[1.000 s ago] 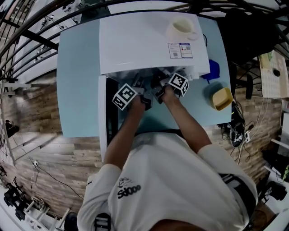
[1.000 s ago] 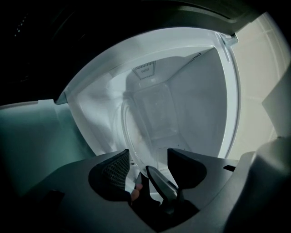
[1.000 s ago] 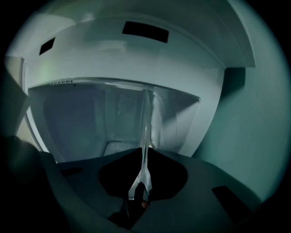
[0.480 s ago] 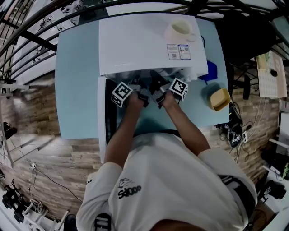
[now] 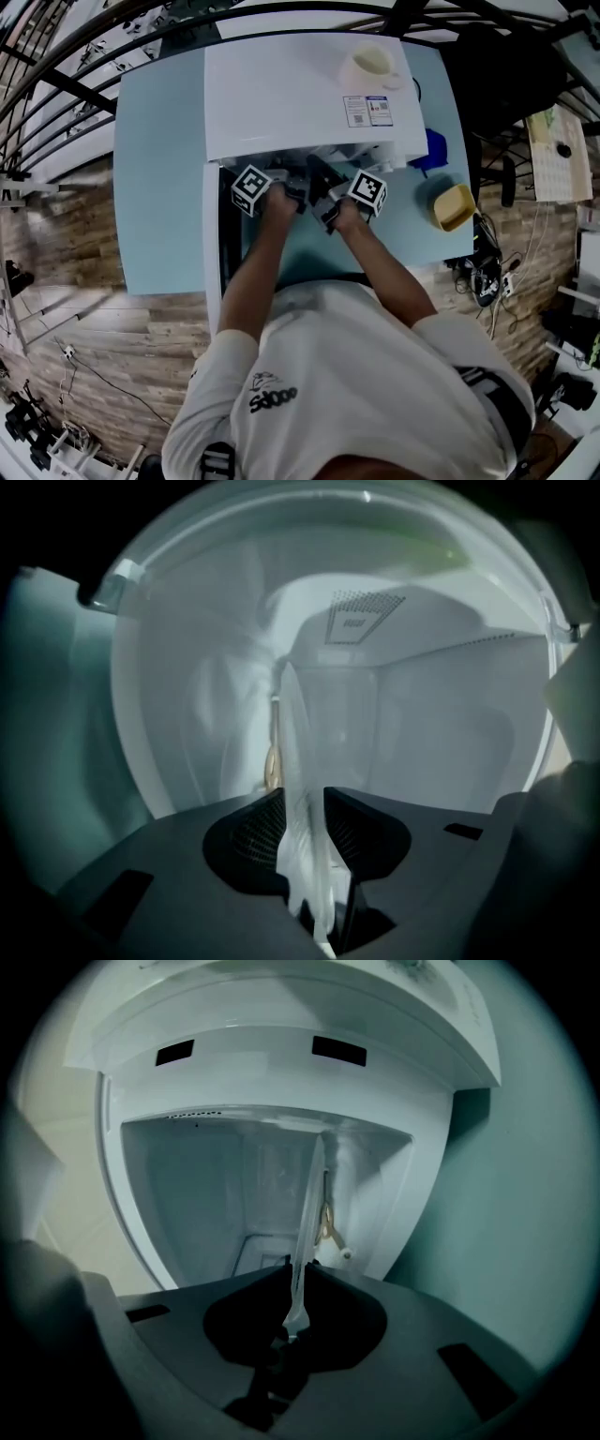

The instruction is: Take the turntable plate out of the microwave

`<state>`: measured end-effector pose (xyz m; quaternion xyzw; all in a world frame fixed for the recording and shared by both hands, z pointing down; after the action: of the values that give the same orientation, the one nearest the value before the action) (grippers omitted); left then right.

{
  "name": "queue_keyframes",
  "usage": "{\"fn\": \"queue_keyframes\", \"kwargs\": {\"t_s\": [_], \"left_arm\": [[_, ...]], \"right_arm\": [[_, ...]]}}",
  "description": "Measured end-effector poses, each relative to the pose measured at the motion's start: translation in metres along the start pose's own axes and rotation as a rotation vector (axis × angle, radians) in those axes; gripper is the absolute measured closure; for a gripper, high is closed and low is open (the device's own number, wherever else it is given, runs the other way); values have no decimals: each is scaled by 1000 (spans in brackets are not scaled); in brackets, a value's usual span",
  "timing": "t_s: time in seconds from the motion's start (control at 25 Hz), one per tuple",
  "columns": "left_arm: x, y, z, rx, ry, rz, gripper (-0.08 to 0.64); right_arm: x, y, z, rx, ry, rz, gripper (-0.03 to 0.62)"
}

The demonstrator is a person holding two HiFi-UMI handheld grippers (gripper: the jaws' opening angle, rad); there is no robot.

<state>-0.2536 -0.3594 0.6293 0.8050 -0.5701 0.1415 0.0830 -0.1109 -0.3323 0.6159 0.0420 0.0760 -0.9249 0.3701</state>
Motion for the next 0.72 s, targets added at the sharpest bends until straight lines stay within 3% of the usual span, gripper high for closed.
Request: {"fn": "queue_keyframes", "kwargs": {"t_s": [0.44,0.72], "left_arm": [[-2,-10,-2,-1,18,-13,440],[-26,-27,-24,-33,59,-67,522]], "right_arm": [[-28,-20,-4,-4,-1,-42,558],[-56,-32,6,-68,-51,-114,557]]}}
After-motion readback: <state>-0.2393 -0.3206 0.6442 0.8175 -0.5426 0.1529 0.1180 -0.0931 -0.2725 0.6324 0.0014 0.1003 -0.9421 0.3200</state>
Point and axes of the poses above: the fingertips, and each gripper's own axes: x forward along the fingers, z to its right, y out of its top, the point moved 6 cm from there along -x, backward along the fingers, and after that the axes turned 14 degrees about y, right-handed, at the moved point
